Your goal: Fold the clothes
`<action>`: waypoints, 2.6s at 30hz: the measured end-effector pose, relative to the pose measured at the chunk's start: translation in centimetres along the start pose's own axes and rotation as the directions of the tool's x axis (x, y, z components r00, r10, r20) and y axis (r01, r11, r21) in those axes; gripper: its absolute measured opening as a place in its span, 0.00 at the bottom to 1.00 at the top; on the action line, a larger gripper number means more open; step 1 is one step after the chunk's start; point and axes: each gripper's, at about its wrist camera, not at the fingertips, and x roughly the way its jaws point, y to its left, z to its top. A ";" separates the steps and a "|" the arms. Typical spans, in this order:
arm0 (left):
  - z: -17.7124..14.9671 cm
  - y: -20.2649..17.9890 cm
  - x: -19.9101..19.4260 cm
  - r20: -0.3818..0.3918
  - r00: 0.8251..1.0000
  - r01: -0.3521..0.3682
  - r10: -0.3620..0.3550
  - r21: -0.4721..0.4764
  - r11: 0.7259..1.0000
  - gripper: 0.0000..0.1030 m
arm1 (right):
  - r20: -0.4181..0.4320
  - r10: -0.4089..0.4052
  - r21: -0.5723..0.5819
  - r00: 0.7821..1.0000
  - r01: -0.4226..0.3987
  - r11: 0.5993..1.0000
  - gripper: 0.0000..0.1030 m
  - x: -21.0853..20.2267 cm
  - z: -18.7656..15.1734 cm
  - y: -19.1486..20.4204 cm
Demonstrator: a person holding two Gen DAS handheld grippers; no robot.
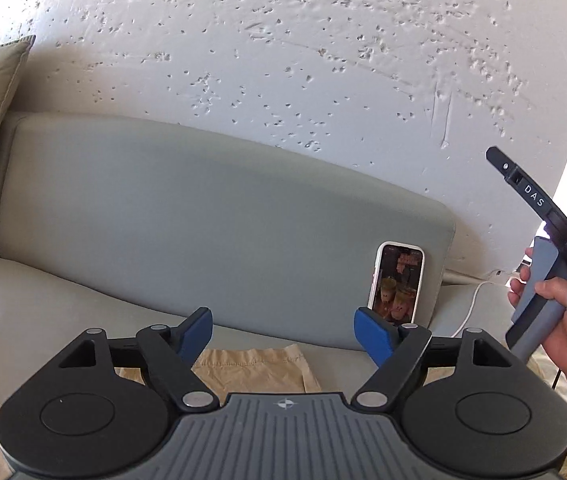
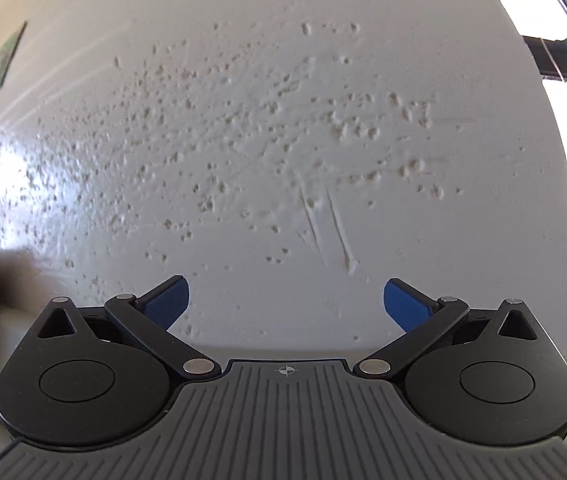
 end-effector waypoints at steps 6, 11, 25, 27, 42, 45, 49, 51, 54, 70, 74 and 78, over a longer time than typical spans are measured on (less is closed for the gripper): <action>-2.2 2.0 5.4 -0.023 0.999 -0.031 0.030 -0.068 0.997 0.75 | 0.131 0.062 0.138 0.989 -0.081 0.987 1.00 2.9 -6.2 -0.5; -2.5 3.7 11.1 -0.045 0.998 -0.042 0.038 -0.075 0.996 0.74 | 0.080 0.128 0.235 0.989 -0.143 0.961 1.00 8.1 -12.4 -2.2; -0.2 0.6 6.3 0.098 0.985 0.152 -0.142 -0.094 0.984 0.74 | 0.253 0.155 0.214 0.955 -0.211 0.954 1.00 10.5 -0.8 -2.5; 0.4 -1.2 2.9 0.118 0.978 0.177 -0.171 -0.044 0.983 0.77 | 0.249 0.126 0.166 0.960 -0.170 0.971 1.00 6.4 3.4 -2.6; -3.0 -13.6 6.8 0.407 0.810 0.268 -0.422 0.385 0.883 0.84 | 0.100 -0.109 0.163 0.989 0.092 0.982 1.00 -17.9 10.9 -8.1; -3.9 -17.3 12.7 0.395 0.796 0.201 -0.458 0.541 0.817 0.83 | 0.237 -0.210 0.189 0.949 0.167 0.968 1.00 -21.8 8.7 -9.7; -3.4 -17.3 15.9 0.358 0.849 0.193 -0.388 0.473 0.860 0.80 | 0.373 -0.180 0.228 0.910 0.098 0.969 1.00 -20.9 4.6 -11.0; -3.3 -14.4 14.4 0.405 0.853 0.182 -0.329 0.359 0.915 0.85 | 0.299 -0.054 0.195 0.953 -0.005 0.981 1.00 -15.1 3.8 -9.8; -3.4 -9.3 11.6 0.474 0.859 0.109 -0.195 0.203 0.973 0.88 | 0.230 0.154 0.211 0.961 -0.204 0.956 1.00 -6.8 0.5 -7.8; -5.2 -0.1 9.1 0.533 0.845 0.073 -0.051 -0.021 0.997 0.91 | 0.275 0.276 0.368 0.921 -0.366 0.855 1.00 9.4 -12.8 -3.9; -5.3 -0.4 8.9 0.534 0.842 0.087 -0.073 -0.001 0.996 0.91 | 0.271 0.261 0.343 0.926 -0.347 0.873 1.00 10.8 -12.2 -3.8; -4.9 -0.7 8.6 0.528 0.845 0.101 -0.087 0.002 0.995 0.91 | 0.321 0.259 0.298 0.911 -0.357 0.885 1.00 12.4 -8.1 -3.7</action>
